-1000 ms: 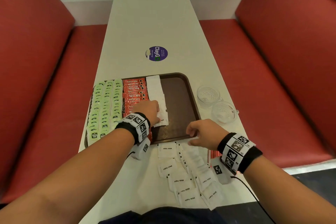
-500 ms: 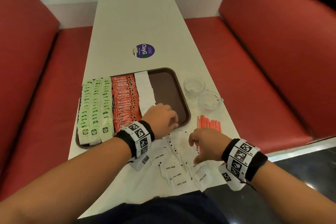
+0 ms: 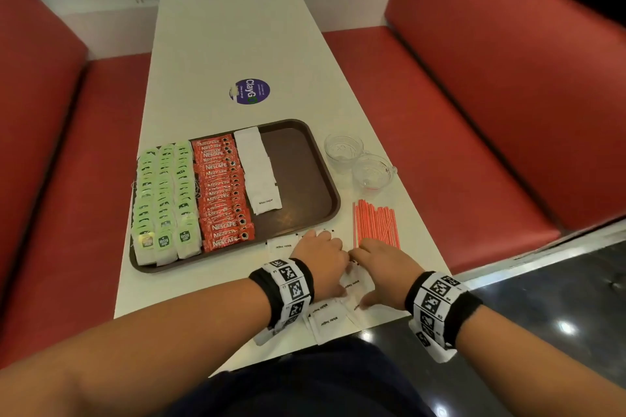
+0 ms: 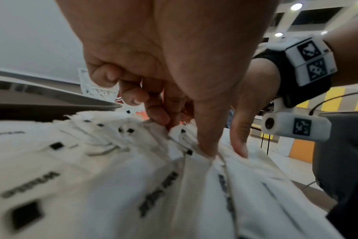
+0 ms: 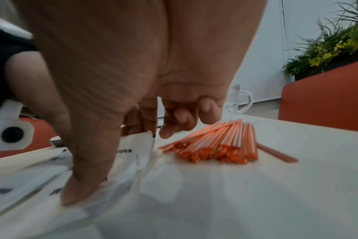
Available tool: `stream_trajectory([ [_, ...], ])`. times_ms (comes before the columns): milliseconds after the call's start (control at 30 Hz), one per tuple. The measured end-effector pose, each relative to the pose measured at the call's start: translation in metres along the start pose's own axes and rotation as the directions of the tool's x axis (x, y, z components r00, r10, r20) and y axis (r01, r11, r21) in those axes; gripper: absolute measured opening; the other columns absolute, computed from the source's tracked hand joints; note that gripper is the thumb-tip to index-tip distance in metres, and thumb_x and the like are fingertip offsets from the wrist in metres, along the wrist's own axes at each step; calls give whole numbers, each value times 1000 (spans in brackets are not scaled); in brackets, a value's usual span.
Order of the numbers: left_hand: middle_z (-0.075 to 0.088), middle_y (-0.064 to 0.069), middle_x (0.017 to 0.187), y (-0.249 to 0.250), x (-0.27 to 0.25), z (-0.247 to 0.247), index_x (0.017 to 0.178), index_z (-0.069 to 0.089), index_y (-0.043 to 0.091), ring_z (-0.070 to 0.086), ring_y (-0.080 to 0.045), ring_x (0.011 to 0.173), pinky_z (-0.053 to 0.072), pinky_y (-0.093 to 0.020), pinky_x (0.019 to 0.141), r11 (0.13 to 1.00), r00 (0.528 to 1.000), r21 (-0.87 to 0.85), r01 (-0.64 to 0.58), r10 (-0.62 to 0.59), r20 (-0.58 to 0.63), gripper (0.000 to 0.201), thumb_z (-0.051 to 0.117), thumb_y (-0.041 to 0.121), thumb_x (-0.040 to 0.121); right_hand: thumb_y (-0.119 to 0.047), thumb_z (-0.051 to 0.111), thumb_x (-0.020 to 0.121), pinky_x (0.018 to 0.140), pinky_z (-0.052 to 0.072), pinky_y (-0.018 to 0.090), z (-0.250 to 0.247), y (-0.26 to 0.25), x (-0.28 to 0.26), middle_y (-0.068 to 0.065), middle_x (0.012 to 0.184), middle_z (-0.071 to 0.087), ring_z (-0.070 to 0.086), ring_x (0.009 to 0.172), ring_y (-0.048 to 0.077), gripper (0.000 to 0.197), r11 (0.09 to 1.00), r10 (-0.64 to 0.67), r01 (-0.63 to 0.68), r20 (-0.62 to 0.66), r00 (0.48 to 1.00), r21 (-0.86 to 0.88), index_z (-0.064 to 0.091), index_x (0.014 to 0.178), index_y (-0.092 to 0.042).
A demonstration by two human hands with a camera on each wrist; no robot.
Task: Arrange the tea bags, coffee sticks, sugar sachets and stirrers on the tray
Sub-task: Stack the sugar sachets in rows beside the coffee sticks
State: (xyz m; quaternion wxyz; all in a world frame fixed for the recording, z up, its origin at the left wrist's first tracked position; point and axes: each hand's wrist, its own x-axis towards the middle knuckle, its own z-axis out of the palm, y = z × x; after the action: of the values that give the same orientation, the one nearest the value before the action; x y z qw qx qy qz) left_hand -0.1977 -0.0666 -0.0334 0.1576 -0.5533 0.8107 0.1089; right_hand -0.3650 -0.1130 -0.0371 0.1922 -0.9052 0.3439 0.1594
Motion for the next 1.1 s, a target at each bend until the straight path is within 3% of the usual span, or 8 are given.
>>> stream_trajectory([
  [167,64,-1,110,-3,0,-2,116,65,26,51,-24,109,36,-41,90,999,999,-41,-7,9,40,41,61,54,87,-53,78,76,93,44,32,-3,-5,7,-1,116,50,49,107,18,58,999,-25,25,5,1000,-30,60,120,-20],
  [400,64,6,82,-25,-10,-6,82,55,31,60,-19,80,35,-30,71,963,998,-264,45,-54,-30,19,60,48,86,-37,70,88,81,50,36,-12,-13,18,4,102,65,60,94,22,28,997,-13,11,18,1000,79,64,109,-19],
  [600,68,6,91,-55,-21,-14,100,65,27,58,-14,79,43,-28,70,881,993,-470,58,-98,-61,24,63,48,88,-31,73,88,66,42,30,-29,-17,33,1,90,63,57,81,21,22,974,-16,24,-37,999,225,55,98,-24],
  [667,63,12,85,-65,-24,-16,93,59,34,56,-9,77,41,-25,66,839,984,-540,64,-142,-104,27,62,60,87,-31,72,88,63,45,29,-36,-18,39,-1,88,62,58,79,21,26,959,2,22,-85,996,284,55,103,-19],
  [733,54,17,76,-73,-28,-21,80,48,41,50,-1,70,34,-20,59,812,977,-580,60,-166,-131,30,67,63,81,-33,72,87,72,52,35,-42,-18,47,0,92,66,62,82,21,30,950,1,39,-129,992,308,58,109,-19],
  [833,57,14,83,-85,-31,-26,92,57,38,53,-5,74,41,-22,64,809,966,-582,78,-206,-157,26,73,55,81,-28,75,86,76,52,34,-50,-21,58,-1,93,67,62,83,17,26,936,-1,63,-176,984,347,62,108,-21],
  [967,64,8,88,-101,-34,-25,99,58,32,59,-11,78,41,-21,64,768,936,-630,114,-295,-190,20,72,40,87,-24,76,86,65,42,23,-64,-31,69,-4,91,65,58,79,11,25,903,-2,98,-224,975,419,61,104,-19],
  [1100,66,7,94,-115,-39,-29,111,62,26,61,-11,82,43,-17,66,758,919,-647,86,-311,-242,23,68,35,91,-34,76,87,61,43,19,-78,-41,79,-6,89,65,61,76,10,27,862,-41,146,-221,974,486,55,103,-26],
])
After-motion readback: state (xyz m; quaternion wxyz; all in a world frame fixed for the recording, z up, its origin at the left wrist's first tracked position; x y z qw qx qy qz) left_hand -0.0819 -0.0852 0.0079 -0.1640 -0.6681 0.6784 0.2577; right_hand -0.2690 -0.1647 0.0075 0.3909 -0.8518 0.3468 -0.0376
